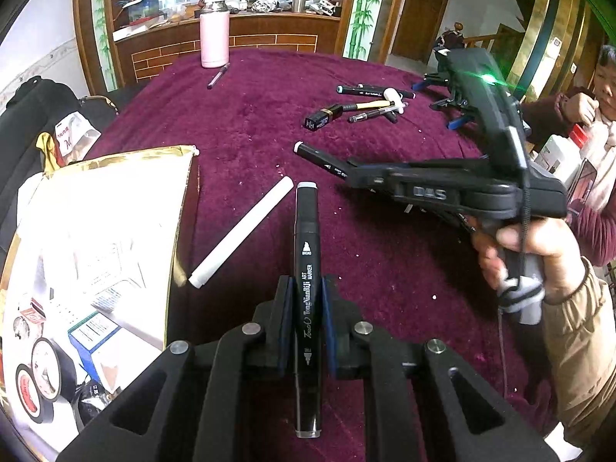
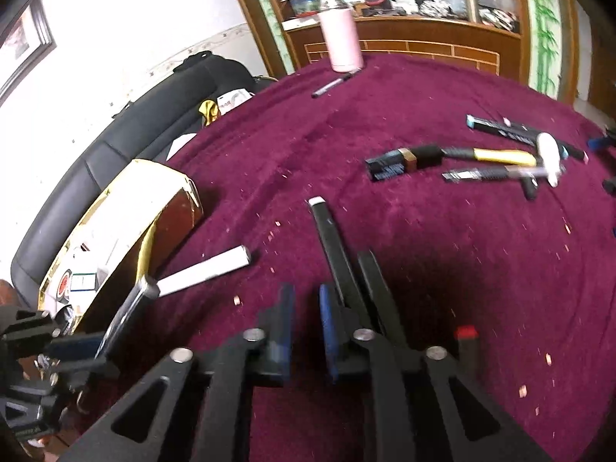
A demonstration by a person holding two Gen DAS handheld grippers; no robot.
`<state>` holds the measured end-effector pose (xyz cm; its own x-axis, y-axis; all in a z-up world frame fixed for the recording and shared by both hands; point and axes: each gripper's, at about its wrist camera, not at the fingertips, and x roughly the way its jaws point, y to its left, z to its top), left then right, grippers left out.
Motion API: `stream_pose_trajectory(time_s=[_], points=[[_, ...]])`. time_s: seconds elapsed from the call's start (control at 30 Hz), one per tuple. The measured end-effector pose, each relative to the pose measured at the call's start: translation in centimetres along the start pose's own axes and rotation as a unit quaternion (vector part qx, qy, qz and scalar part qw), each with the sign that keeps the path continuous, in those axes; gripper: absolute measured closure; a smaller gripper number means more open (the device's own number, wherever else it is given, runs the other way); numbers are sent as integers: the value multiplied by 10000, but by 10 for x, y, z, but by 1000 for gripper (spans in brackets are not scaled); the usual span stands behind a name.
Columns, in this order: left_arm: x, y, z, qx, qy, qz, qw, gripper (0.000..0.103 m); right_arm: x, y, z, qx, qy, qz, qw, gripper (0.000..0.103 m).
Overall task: Organize objects
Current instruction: 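Lift the black marker with the left tool while the right grasps another black marker, then carry both black markers over the gold-rimmed box with both tools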
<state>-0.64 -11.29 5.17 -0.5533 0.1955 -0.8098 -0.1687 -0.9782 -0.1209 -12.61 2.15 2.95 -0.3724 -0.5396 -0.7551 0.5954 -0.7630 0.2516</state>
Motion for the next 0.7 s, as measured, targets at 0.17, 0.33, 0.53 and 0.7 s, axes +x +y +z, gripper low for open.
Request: stream_pose_trajectory(time_s=[0.17, 0.33, 0.53, 0.7], points=[[-3, 2, -2, -30, -9, 21, 10000, 89, 21, 11, 18, -249, 73, -234, 9994, 72], [-6, 7, -3, -117, -37, 47, 9999, 89, 44, 13, 27, -269, 264, -467, 9982, 72], [-9, 12, -3, -195, -85, 65, 9998, 89, 27, 2, 28, 39, -26, -75, 10000, 72], [-12, 15, -2, -241, -137, 25, 9996, 89, 16, -7, 35, 172, -29, -7, 9998, 72]])
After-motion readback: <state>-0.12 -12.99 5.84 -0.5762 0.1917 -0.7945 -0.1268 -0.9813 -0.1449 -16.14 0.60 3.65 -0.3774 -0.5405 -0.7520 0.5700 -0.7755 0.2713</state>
